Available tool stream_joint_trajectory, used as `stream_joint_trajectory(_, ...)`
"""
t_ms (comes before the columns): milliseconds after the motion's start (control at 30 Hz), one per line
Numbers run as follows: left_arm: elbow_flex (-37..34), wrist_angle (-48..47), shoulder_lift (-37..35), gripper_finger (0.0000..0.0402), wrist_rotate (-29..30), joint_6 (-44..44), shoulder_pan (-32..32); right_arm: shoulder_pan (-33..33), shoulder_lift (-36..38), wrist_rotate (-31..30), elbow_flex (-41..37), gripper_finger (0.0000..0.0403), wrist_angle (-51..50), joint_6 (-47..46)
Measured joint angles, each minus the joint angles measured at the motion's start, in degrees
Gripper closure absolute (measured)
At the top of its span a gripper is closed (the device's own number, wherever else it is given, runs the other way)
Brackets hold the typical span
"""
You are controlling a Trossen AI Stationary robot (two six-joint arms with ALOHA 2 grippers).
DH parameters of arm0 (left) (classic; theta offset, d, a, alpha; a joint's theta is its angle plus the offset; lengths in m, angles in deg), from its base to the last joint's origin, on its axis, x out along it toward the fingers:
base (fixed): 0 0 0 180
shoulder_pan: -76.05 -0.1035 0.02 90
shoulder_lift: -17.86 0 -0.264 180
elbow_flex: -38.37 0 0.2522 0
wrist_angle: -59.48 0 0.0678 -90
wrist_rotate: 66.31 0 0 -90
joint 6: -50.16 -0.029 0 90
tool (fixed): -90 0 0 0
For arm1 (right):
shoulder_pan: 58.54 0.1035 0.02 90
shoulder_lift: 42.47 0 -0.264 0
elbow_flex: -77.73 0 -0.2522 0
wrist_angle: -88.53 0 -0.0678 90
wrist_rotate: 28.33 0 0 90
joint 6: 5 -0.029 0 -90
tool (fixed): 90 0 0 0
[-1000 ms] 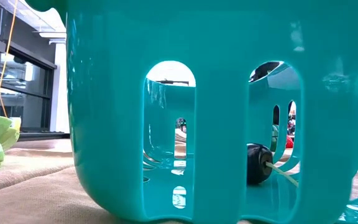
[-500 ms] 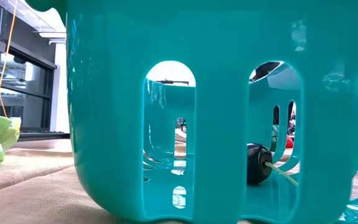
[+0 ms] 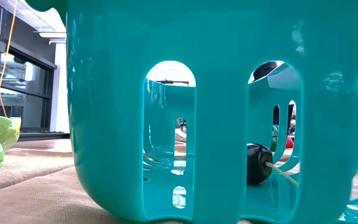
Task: Pick and placing Produce into tupperware
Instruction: Put the red strawberry into the blue bin
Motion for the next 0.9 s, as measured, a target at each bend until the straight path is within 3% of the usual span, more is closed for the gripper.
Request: stream_joint_trajectory(900, 0.0, 0.0, 0.0, 0.0401, 0.6, 0.3, 0.0, -1.3, 0.0, 2.0, 0.0, 0.0144, -1.5, 1.6)
